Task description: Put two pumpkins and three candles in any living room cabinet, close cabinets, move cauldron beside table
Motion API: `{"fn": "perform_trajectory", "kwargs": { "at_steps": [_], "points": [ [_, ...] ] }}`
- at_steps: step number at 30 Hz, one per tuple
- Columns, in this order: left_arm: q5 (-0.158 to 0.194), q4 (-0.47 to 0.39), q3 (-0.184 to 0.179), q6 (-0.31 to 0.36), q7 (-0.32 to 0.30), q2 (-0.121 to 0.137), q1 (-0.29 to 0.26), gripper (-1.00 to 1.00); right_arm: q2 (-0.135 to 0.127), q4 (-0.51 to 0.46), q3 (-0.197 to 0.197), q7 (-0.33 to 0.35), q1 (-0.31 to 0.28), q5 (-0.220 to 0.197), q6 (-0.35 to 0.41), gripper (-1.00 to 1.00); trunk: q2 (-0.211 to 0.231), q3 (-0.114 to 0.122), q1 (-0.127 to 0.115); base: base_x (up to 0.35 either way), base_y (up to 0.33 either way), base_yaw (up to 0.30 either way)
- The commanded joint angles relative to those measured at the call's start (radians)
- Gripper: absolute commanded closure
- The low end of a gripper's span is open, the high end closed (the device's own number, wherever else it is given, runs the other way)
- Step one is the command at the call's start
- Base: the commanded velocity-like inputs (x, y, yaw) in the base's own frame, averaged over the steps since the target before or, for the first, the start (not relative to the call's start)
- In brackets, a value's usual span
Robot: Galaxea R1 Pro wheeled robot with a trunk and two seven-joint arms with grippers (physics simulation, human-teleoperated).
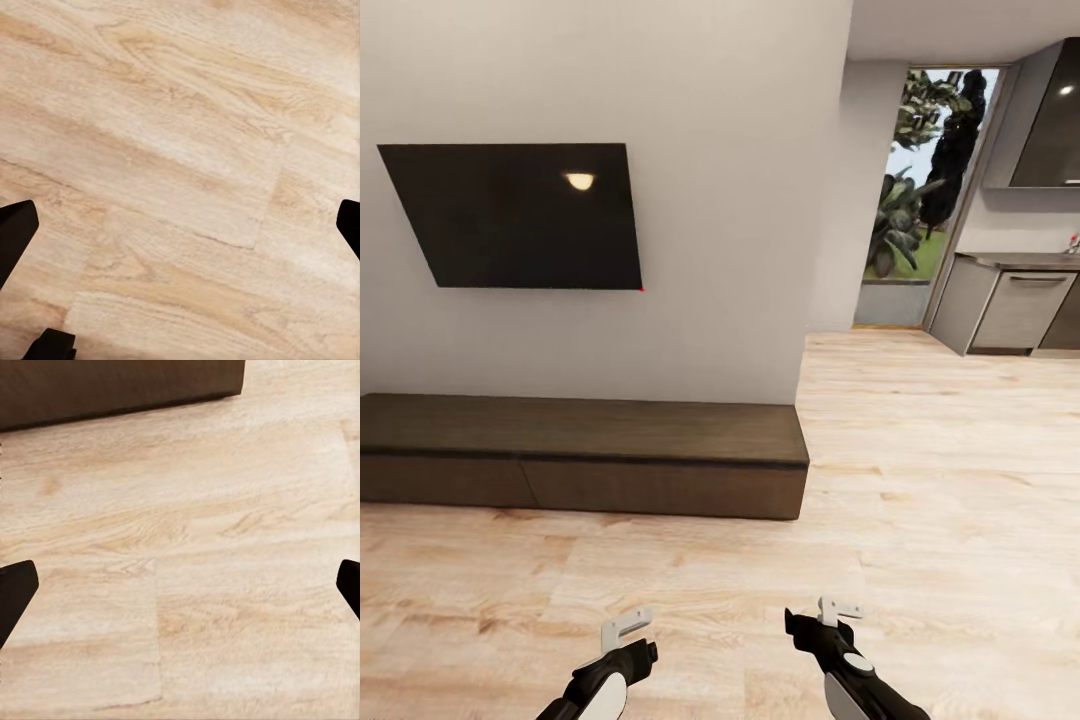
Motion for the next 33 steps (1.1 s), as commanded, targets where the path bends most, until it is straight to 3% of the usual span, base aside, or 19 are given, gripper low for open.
{"fn": "perform_trajectory", "kwargs": {
  "at_steps": [1,33],
  "points": [
    [0.006,-0.002,-0.004,0.002,0.008,0.001,-0.001,-1.0,-0.001,-0.001,0.009,-0.006,-0.001,-0.01,-0.006,-1.0,-0.001,-0.001,0.0,0.0,0.0,0.001],
    [0.009,-0.015,0.0,-0.025,-0.003,0.003,-0.001,-1.0,-0.002,-0.001,0.007,-0.005,-0.001,-0.015,-0.008,-1.0,-0.001,0.002,0.0,0.009,-0.032,0.0]
  ]
}}
